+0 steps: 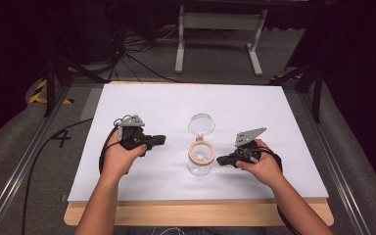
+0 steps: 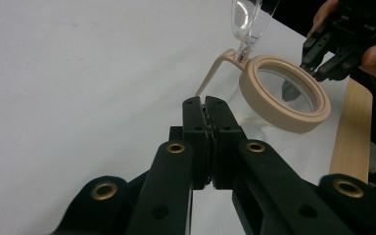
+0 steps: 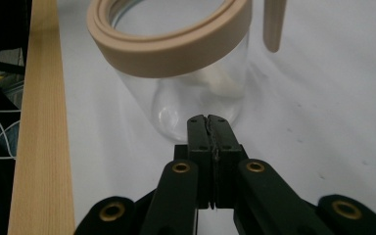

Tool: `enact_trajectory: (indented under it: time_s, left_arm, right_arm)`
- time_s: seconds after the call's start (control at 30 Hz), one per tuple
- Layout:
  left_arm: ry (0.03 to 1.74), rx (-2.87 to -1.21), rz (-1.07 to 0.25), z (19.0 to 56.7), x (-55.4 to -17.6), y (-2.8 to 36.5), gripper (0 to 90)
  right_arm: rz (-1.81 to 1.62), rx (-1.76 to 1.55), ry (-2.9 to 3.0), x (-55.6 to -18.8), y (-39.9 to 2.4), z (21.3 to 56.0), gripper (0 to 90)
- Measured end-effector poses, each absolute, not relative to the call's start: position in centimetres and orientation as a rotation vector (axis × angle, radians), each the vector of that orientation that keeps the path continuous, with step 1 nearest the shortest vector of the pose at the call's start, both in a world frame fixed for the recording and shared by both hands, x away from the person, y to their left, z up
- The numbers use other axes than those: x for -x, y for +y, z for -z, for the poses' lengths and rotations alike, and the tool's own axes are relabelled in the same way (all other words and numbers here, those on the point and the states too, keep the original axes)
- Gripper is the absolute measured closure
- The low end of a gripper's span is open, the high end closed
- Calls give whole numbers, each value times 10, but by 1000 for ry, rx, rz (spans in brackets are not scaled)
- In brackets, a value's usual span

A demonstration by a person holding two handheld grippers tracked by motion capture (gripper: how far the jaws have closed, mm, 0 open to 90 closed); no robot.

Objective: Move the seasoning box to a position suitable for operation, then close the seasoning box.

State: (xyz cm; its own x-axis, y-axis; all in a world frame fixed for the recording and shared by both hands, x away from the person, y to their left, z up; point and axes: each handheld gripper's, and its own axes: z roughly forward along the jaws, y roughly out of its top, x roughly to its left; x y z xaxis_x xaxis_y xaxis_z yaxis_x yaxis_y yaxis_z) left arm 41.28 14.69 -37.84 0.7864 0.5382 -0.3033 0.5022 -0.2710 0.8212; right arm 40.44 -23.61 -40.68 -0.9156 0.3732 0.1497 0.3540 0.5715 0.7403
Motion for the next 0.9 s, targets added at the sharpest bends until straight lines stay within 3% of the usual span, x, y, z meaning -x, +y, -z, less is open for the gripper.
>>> enact_trajectory:
  time_s: [0.9]
  left_arm:
    - [761,-1967,-161,360,-461,93,872]
  right_arm:
    - [-1572,-678,2562,-391,-232,366,900]
